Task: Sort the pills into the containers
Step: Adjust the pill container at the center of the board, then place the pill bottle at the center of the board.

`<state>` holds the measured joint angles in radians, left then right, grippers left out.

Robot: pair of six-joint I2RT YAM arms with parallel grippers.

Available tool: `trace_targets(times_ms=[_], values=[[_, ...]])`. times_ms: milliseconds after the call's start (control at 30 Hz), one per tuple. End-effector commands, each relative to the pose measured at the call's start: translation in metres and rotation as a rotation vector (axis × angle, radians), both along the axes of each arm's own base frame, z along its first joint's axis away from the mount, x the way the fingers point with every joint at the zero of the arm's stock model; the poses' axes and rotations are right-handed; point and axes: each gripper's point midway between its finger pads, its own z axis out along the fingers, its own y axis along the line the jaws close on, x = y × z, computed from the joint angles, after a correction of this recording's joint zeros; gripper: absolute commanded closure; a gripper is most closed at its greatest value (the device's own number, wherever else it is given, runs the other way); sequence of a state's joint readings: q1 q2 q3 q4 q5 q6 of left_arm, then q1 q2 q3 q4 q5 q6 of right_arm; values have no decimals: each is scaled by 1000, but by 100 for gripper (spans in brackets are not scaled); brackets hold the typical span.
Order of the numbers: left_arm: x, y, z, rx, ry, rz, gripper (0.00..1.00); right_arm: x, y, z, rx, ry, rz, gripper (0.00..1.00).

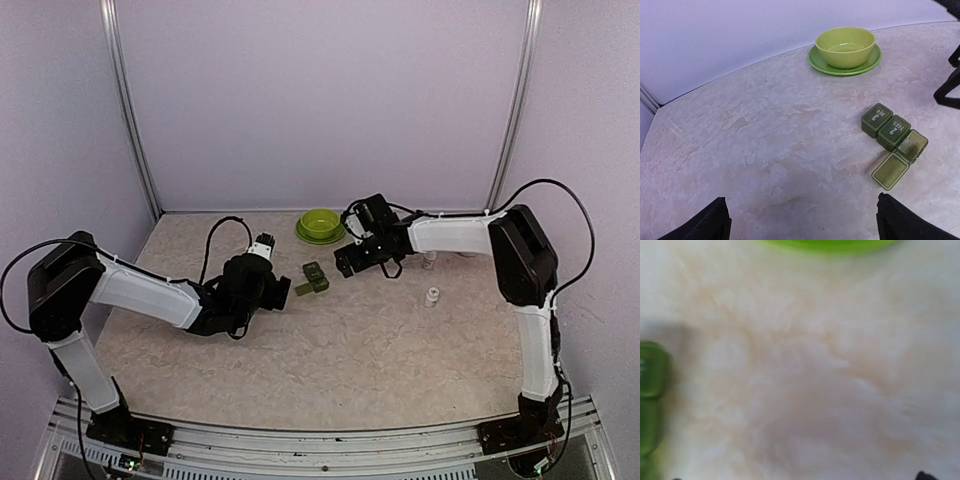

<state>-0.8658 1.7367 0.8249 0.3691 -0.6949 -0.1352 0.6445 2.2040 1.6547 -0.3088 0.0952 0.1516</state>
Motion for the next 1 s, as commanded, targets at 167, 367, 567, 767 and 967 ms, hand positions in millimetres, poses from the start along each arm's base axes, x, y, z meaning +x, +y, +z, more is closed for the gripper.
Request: trace_targets(times_ms=[167,367,567,767,967], values=[[-16,-12,24,-40,-52,-40,1,-29,-41,105,169,-253,-78,0],[-29,-26,32,-41,-73,-86,1,-59,-81,113,178,-339,-145,0],[-39,-32,40,-72,-71,-111,1,-90,-129,124,170,-415,-234,0],[-48,-36,50,-111,-72,-138,1,-107,-170,94,140,-336,-335,0],[-54,-32,62,-139,-78,-147,1,-115,-191,58,140,-259,-379,0]])
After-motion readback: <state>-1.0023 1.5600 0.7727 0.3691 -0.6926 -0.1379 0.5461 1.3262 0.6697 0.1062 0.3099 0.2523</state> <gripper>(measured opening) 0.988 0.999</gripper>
